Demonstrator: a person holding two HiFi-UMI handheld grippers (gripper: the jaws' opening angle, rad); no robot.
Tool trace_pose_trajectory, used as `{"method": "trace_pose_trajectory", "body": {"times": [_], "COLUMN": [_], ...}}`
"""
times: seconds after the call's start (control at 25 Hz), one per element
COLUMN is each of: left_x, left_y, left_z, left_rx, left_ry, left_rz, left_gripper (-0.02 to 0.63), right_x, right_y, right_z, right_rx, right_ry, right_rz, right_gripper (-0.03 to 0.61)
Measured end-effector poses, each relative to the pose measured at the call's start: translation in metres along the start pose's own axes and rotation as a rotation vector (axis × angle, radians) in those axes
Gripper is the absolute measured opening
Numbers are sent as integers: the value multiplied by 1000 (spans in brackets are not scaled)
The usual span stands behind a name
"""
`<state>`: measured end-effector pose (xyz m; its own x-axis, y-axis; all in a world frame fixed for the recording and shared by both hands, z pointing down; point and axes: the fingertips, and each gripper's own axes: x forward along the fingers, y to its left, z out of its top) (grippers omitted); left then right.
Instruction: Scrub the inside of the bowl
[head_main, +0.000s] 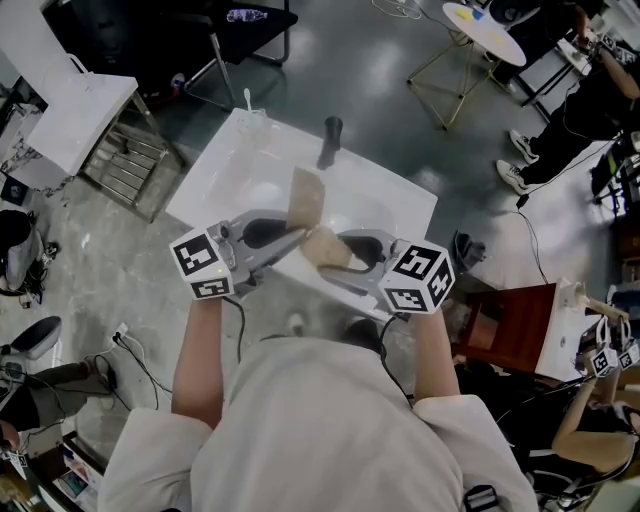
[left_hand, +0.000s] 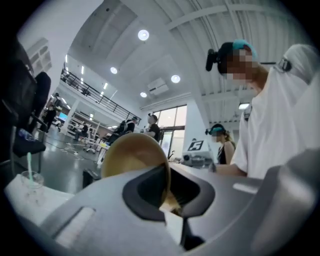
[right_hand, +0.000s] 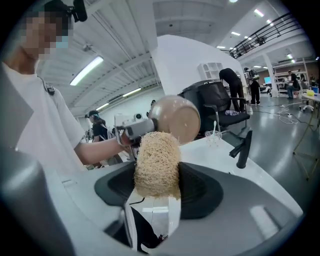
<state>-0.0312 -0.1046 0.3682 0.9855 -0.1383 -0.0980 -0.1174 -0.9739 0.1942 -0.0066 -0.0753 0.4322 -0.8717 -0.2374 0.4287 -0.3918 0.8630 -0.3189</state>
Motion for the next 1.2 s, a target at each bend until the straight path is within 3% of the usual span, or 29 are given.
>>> {"method": "trace_pose_trajectory", "body": {"times": [0.12, 0.24, 0.36, 0.48, 0.6, 0.92, 1.2], "left_x": [-1, 1, 0, -7, -10, -20, -32], "left_y": [16, 23, 39, 60, 69, 74, 71], "left_z": [-15, -19, -22, -22, -14, 2, 38], "left_rx": [12, 26, 51, -15, -64, 206, 297], "left_ry": [55, 68, 132, 160, 137, 273, 172], "left_rz": [111, 194, 333, 486, 548, 700, 771], "left_gripper": [9, 11, 11, 11, 11, 11, 11], "right_x": [-16, -35, -50, -60, -68, -89, -101], "right_y": [-2, -17, -33, -46, -54, -60, -62], "right_z": [16, 31, 44, 52, 62, 77, 87], "right_rx": [17, 42, 41, 45, 43, -17, -71], "right_ry": [-75, -144, -197, -252, -319, -399, -427], "right_rz": [-38, -134, -239, -326, -399, -526, -612], "right_gripper": [256, 256, 256, 256, 256, 256, 255]}}
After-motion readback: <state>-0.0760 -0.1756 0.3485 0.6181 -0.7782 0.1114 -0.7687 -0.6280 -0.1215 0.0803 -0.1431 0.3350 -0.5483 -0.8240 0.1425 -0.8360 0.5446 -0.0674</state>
